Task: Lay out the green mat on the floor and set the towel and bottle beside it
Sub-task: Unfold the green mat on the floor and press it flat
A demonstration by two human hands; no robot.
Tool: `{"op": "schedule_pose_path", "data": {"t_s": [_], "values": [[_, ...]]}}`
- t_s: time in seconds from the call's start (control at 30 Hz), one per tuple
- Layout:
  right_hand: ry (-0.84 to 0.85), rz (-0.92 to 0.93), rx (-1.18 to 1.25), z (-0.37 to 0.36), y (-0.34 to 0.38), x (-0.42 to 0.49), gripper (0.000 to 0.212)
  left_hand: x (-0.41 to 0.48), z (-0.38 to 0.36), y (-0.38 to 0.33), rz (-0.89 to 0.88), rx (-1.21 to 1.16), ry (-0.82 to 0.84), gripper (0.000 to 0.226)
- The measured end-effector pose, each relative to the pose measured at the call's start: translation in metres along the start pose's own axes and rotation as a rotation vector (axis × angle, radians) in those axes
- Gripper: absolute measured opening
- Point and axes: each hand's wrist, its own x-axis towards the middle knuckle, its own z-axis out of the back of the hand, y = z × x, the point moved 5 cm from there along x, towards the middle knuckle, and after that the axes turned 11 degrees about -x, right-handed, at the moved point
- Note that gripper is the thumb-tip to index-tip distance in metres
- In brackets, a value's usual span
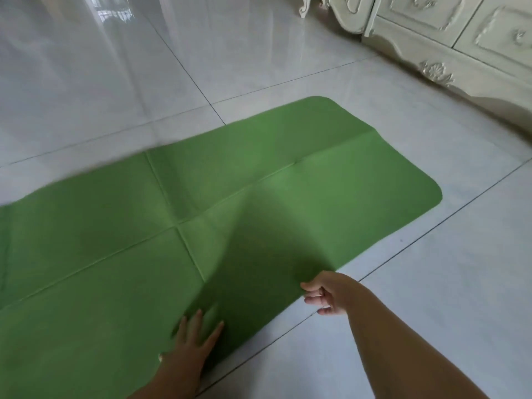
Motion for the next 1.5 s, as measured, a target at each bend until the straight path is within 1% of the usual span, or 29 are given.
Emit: {"op": "schedule_pose_path", "data": {"t_s": [0.07, 0.13, 0.23, 0.3, 0.4, 0.5, 0.6, 0.8, 0.93, 1.03, 1.23, 1.33, 1.5], "values": [[0.033, -0.047, -0.042, 0.017, -0.019, -0.003, 0.009, 0.005, -0.009, -0.012, -0.032, 0.019, 0.013, 0.074], [-0.04, -0.049, -0.05, 0.035, -0.029, -0.003, 0.012, 0.008, -0.013, -0.019, -0.023, -0.004, 0.029, 0.073], [-0.2, -0.015, 0.028, 0.055, -0.038, 0.002, 0.021, 0.014, -0.009, -0.021, -0.021, -0.009, 0.022, 0.084], [-0.258, -0.001, 0.063, 0.058, -0.04, 0.007, 0.024, 0.017, -0.003, -0.021, -0.036, -0.013, 0.023, 0.092], [-0.329, 0.03, 0.191, 0.054, -0.038, 0.016, 0.031, 0.021, 0.007, -0.027, -0.05, -0.001, 0.032, 0.1], [-0.397, 0.047, 0.309, 0.051, -0.037, 0.024, 0.025, 0.024, 0.017, -0.037, -0.075, 0.011, 0.033, 0.106], [-0.403, 0.028, 0.391, 0.046, -0.039, 0.03, 0.014, 0.031, 0.027, -0.049, -0.116, 0.034, 0.042, 0.112], [-0.447, 0.001, 0.484, 0.049, -0.048, 0.041, 0.032, 0.037, 0.034, -0.069, -0.136, 0.074, 0.071, 0.122], [-0.467, -0.015, 0.47, 0.053, -0.05, 0.04, 0.025, 0.038, 0.031, -0.074, -0.101, 0.034, 0.118, 0.121], [-0.5, -0.035, 0.464, 0.055, -0.051, 0.039, 0.022, 0.039, 0.029, -0.077, -0.086, 0.042, 0.107, 0.119], [-0.501, -0.028, 0.558, 0.06, -0.053, 0.036, 0.027, 0.039, 0.024, -0.078, -0.104, 0.044, 0.07, 0.126], [-0.502, -0.035, 0.548, 0.061, -0.058, 0.036, 0.028, 0.035, 0.022, -0.081, -0.115, 0.049, 0.063, 0.124], [-0.507, -0.048, 0.485, 0.065, -0.061, 0.034, 0.032, 0.03, 0.022, -0.087, -0.13, 0.078, 0.093, 0.114]]}}
